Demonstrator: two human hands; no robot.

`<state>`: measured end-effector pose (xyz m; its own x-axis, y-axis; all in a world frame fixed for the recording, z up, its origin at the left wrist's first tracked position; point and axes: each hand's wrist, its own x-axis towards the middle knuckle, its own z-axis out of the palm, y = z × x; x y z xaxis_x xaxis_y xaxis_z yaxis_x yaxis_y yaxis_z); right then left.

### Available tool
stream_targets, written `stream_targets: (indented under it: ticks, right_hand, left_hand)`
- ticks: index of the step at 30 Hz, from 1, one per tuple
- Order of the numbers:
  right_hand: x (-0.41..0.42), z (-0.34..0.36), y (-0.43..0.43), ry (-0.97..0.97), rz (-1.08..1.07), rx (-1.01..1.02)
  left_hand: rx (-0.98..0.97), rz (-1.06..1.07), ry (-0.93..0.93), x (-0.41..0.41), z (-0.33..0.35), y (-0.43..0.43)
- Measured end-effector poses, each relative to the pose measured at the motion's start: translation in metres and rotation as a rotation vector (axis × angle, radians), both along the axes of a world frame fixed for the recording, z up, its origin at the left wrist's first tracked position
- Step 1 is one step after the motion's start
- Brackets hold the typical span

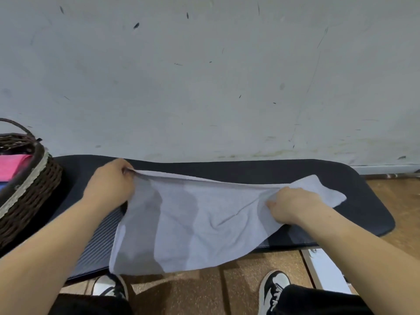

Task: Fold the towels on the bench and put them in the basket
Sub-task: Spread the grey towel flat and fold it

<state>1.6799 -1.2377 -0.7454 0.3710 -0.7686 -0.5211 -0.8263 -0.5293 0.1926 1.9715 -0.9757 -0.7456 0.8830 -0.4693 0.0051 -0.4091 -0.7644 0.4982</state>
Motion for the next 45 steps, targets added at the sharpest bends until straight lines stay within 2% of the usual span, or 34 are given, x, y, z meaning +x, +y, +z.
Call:
stream_targets:
  ticks: [2, 4, 5, 7, 11, 14, 19, 24, 28, 35, 37, 41, 45]
  right_hand:
    - [0.006, 0.004, 0.005, -0.112, 0.143, -0.055]
    - [0.015, 0.006, 0.017, -0.333, 0.292, -0.049]
    - [0.021, 0.006, 0.023, -0.453, 0.347, -0.009]
    - [0.036, 0.003, 0.035, -0.563, 0.42, 0.092]
    - [0.069, -0.004, 0.057, -0.509, 0.493, 0.195]
    - [0.094, -0.017, 0.075, -0.502, 0.59, 0.287]
    - [0.13, -0.024, 0.117, -0.45, 0.721, 0.34]
    - [0.169, -0.038, 0.116, -0.417, 0.624, 0.239]
    - [0.184, -0.047, 0.1, -0.459, 0.607, 0.215]
    - [0.17, -0.041, 0.095, -0.612, 0.599, 0.258]
    - [0.157, -0.035, 0.091, -0.615, 0.579, 0.272]
    - [0.124, -0.017, 0.073, -0.609, 0.528, 0.271]
    - [0.089, -0.004, 0.041, -0.635, 0.32, 0.255]
  left_hand:
    - [-0.145, 0.133, 0.157, 0.014, 0.006, 0.003]
    - [-0.233, 0.183, 0.234, 0.015, 0.006, 0.005]
    - [-0.217, 0.146, 0.219, 0.009, 0.005, 0.006]
    - [-0.128, 0.008, 0.191, -0.01, 0.006, 0.008]
    - [0.193, -0.274, 0.217, -0.042, -0.006, 0.016]
    - [0.22, -0.347, 0.127, -0.047, -0.014, 0.029]
    - [0.252, -0.316, -0.022, -0.05, -0.007, 0.049]
    - [0.286, -0.451, 0.064, -0.064, -0.016, 0.051]
    - [0.581, -0.579, 0.112, -0.064, -0.029, 0.049]
    - [0.623, -0.547, 0.171, -0.01, -0.029, 0.071]
    - [0.601, -0.553, 0.157, -0.006, -0.024, 0.074]
    - [0.438, -0.558, 0.085, -0.016, -0.014, 0.062]
    - [0.273, -0.59, 0.048, -0.043, -0.008, 0.027]
